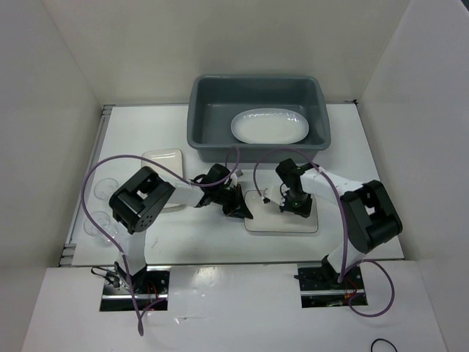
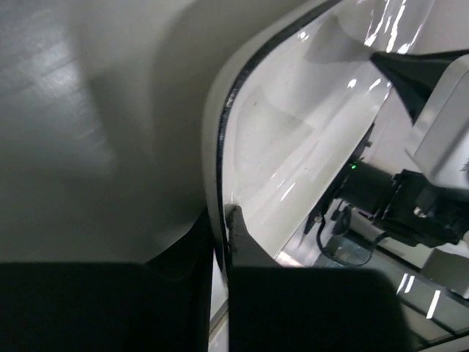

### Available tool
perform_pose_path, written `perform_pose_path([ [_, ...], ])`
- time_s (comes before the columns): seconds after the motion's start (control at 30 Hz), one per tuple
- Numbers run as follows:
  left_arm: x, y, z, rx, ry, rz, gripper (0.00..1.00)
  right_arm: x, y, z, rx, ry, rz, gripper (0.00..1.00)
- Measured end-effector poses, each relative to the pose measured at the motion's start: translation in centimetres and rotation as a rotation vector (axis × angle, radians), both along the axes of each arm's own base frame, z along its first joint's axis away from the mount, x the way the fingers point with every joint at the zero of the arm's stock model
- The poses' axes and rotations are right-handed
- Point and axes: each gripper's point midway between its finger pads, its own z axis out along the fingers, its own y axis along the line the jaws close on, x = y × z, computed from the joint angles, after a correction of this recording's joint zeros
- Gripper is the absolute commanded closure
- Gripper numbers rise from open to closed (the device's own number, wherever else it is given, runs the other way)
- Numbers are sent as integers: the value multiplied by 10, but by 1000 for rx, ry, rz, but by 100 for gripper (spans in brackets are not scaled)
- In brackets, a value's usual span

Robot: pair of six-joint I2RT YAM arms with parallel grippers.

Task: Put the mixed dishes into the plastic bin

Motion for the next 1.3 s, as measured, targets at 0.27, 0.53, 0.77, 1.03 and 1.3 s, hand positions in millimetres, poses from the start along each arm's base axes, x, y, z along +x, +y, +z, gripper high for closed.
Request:
perform_pose_path([
  [0.27, 2, 0, 1, 2, 37, 31, 100, 0, 14, 4, 64, 27, -39, 100],
  [0.53, -13, 10, 13, 49, 25, -20, 100, 24, 22, 73, 350, -56, -199, 100],
  [0.77, -23, 23, 43, 112, -1, -53, 100, 36, -31, 175, 479, -452, -356, 98],
  [1.03, -9, 13, 99, 61, -39, -57, 100, 25, -69, 159, 410, -583, -643, 100],
  [1.3, 41, 25, 181, 7, -116, -3, 100, 36, -105, 155, 305, -757, -910, 98],
])
